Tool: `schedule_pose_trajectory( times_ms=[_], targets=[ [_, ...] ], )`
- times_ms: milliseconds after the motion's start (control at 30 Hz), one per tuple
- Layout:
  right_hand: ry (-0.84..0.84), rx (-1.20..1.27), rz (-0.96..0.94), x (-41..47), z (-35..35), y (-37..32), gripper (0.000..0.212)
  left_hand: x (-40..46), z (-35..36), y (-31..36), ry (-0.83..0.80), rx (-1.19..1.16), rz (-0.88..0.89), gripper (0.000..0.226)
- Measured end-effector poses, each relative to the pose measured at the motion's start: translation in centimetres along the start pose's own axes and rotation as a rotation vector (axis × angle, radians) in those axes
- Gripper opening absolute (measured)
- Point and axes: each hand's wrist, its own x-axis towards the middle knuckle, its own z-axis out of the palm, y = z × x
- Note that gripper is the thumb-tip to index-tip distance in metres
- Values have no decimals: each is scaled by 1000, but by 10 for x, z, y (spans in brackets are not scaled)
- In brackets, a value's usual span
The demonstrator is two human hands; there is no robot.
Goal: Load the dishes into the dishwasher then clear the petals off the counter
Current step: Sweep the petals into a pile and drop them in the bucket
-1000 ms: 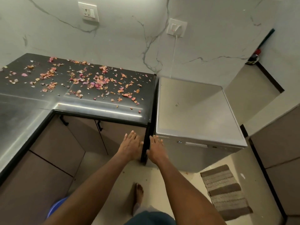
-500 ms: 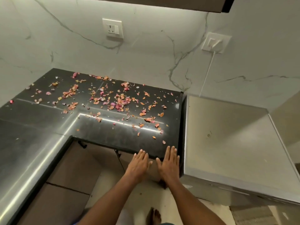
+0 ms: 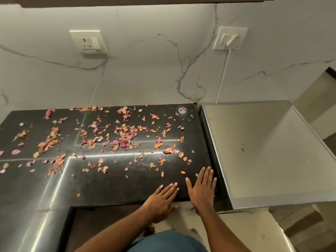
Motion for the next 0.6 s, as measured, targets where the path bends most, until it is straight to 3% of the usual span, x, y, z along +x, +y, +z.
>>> schedule_pose_trajectory(
  times_ms=[100, 267, 467, 600],
  targets=[
    [32, -8, 34, 0, 6, -6, 99, -2, -3, -29, 17, 82, 73, 65],
    [21, -75, -16, 9, 7, -17, 89, 0, -8, -79, 49, 110, 21, 67],
    [-19, -24, -271, 22, 7, -74, 79, -4, -23, -124, 154, 82, -242, 70],
    [-142, 113, -446, 31, 9, -139, 71, -15, -33, -152, 284, 100, -198, 67]
  ],
)
